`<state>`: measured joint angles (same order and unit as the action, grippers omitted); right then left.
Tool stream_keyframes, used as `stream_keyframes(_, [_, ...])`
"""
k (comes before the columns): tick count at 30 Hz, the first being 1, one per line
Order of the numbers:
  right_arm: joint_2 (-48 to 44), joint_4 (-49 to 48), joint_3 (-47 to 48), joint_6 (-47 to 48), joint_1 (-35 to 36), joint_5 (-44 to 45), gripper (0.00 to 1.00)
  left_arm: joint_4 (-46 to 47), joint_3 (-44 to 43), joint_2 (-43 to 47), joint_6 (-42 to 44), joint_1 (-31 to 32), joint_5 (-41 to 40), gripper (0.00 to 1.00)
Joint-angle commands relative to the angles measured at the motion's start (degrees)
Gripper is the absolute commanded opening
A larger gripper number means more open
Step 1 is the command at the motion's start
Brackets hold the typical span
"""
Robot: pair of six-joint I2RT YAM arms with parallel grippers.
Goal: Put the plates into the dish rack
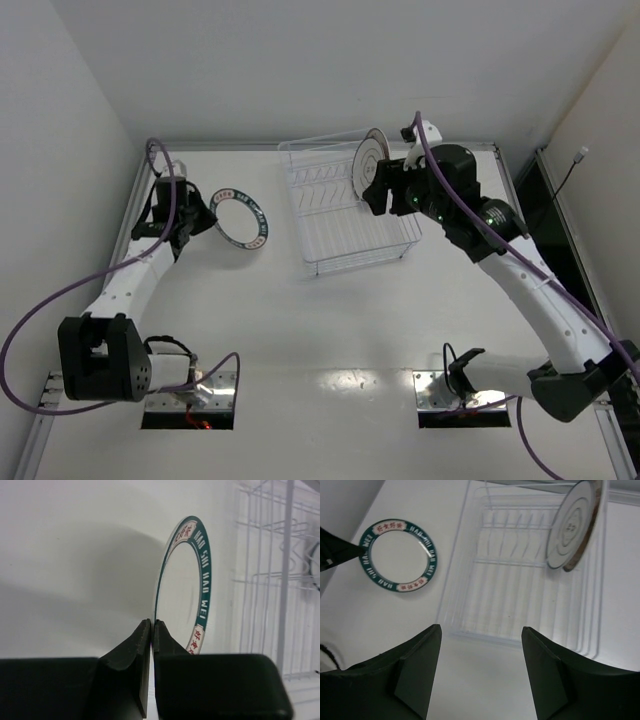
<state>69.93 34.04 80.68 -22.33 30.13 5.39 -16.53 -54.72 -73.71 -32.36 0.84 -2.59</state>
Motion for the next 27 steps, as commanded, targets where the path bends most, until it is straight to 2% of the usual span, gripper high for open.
stream_keyframes(1, [-1.20, -5.73, -3.24, -2.72, -0.25, -10.27, 0.63, 8.97, 2.07, 6.73, -2.62, -3.64, 10.19, 0.00])
stream_keyframes(4, [-0.59, -10.74, -7.72, -5.69, -0.77, -16.62, 0.63, 11.95, 3.74, 9.98, -6.47, -7.15, 16.72, 0.00])
stream_keyframes(7, [0.64, -20.21, -13.78, -10.61, -0.77, -28.28, 0.65, 13.28, 1.73, 11.40, -7.81, -8.22, 23.23, 0.00])
stream_keyframes(10, [1.96, -30.59, -19.24, -16.23, -0.77, -34.54, 0.72, 15.12, 1.02, 10.87, -9.90, -8.22, 29.82, 0.00])
stream_keyframes(13, [4.77, -39.12, -22.67, -20.19, -1.30, -39.21, 0.72, 21.44, 3.46, 10.87, -14.37, -8.22, 37.29, 0.00])
stream_keyframes(16, [8.28, -45.26, -23.81, -22.05, -1.30, -41.68, 0.73, 28.47, 4.53, 9.12, -17.47, -8.22, 45.20, 0.00])
stream_keyframes(27, [17.42, -55.84, -23.91, -26.01, -0.69, -42.30, 0.75, 34.28, 7.61, 4.54, -19.23, -6.03, 51.98, 0.00])
